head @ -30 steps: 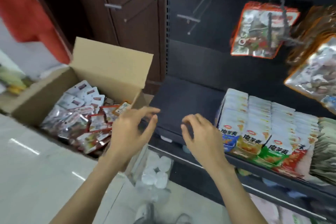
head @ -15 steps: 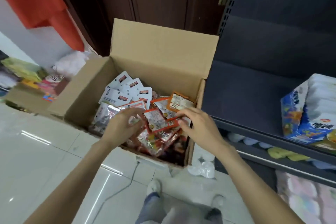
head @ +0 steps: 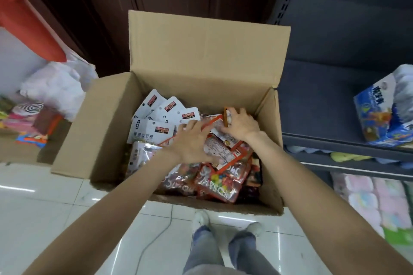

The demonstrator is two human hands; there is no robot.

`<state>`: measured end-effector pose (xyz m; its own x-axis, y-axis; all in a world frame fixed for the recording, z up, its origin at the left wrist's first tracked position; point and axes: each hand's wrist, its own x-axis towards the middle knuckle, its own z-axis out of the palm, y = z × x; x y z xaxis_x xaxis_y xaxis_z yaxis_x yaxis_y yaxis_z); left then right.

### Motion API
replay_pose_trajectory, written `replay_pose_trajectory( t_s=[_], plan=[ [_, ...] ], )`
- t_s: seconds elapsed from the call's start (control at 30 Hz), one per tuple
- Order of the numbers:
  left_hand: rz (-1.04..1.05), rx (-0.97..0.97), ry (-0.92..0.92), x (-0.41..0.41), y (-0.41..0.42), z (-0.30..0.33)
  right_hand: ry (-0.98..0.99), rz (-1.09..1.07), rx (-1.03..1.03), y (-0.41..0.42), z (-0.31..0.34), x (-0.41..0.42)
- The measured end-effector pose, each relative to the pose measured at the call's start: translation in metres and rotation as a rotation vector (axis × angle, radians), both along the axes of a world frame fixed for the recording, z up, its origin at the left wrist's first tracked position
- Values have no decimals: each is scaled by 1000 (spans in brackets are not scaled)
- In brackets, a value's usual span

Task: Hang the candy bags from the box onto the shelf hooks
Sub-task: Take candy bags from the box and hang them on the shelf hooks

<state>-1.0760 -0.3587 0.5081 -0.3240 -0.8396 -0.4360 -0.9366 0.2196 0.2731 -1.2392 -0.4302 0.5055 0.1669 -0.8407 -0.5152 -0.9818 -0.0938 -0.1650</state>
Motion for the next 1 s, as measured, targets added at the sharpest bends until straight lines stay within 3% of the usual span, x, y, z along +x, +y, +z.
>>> replay_pose_trajectory(
  t_s=[0.23, 0.57, 0.7, 0.83, 0.93, 1.0],
  plan=[
    [-345, 14, -7, -8, -6, -12, 77, 70, -85, 3, 1, 2],
    [-537, -397, -174, -29, -12, -27, 98, 40, -323, 26, 31, -19],
    [-453, -450, -91, -25, -22, -24, 42, 14, -403, 40, 48, -18],
    [-268, -557, 207, -14, -29, -8, -106, -141, -573, 52, 70, -27],
    [-36, -597, 378, -1, -27, 14, -351, -334, -747, 64, 87, -46],
    [153, -567, 439, 10, -21, 28, -621, -501, -776, 72, 99, -59]
  ],
)
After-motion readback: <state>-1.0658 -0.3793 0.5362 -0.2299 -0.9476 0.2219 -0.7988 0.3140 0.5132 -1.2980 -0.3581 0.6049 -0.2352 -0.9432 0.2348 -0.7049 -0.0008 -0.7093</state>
